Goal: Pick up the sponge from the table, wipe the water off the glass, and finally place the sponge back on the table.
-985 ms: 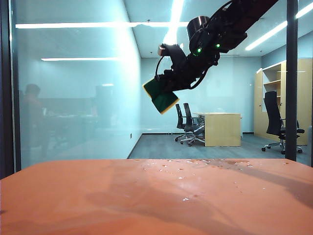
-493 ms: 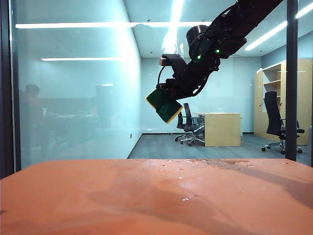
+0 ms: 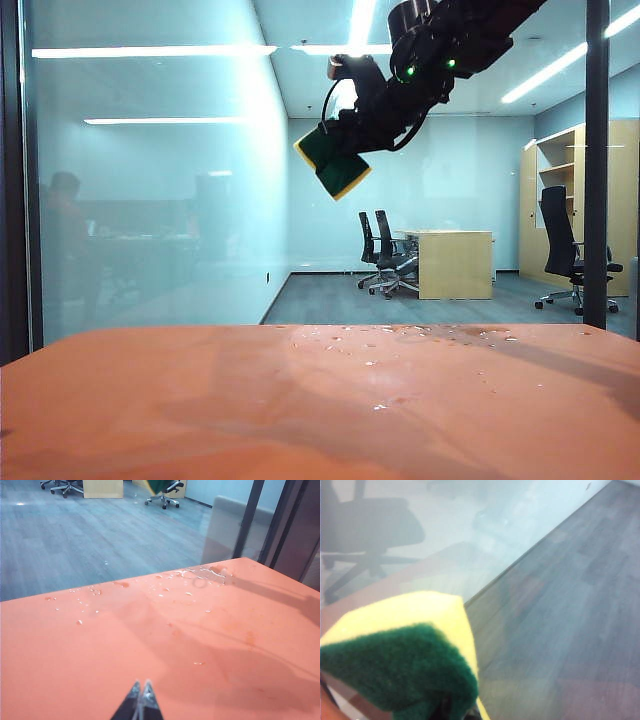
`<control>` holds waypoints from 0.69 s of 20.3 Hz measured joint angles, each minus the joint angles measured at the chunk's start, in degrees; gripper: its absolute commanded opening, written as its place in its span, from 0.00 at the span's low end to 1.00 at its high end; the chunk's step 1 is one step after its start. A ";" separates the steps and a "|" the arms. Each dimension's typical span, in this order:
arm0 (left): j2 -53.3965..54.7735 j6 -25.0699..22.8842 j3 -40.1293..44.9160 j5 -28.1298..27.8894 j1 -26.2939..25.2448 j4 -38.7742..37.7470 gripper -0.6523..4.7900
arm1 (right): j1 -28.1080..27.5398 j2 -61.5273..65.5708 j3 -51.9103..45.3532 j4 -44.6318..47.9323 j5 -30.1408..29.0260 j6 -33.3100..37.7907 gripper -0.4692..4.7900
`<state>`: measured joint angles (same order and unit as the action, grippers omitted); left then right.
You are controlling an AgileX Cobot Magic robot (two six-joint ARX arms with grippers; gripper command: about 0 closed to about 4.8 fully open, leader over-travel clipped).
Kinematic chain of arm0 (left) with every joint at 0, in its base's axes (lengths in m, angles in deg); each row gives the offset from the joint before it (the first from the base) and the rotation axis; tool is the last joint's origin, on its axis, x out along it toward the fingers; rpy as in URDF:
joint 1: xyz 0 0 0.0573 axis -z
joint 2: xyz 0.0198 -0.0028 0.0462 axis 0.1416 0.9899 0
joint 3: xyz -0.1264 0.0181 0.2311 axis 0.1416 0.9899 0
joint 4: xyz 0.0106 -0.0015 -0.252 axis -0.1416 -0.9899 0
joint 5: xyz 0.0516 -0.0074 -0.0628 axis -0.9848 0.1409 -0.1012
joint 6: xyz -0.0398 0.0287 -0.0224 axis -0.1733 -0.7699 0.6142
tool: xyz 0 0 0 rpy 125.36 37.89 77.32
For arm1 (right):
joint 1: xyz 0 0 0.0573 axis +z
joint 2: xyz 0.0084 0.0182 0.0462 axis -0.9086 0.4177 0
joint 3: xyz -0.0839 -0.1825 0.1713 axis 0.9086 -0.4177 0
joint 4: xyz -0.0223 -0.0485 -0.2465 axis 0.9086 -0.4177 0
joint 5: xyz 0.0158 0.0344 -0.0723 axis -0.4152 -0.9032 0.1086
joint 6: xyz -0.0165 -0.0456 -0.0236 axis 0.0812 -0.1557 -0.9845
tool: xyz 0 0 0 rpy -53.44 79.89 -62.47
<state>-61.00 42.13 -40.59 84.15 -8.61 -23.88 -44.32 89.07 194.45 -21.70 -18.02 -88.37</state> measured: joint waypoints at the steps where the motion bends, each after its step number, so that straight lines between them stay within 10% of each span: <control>1: 0.00 0.00 0.00 0.00 0.00 0.00 0.11 | -0.02 -0.59 -0.02 0.33 0.11 0.00 0.08; 14: 0.00 0.00 0.00 0.00 0.00 0.04 0.11 | 0.11 -5.20 0.28 3.41 2.51 0.02 0.08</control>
<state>-61.00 42.13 -40.59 84.15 -8.61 -23.84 -44.21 83.87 194.73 -18.29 -15.51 -88.34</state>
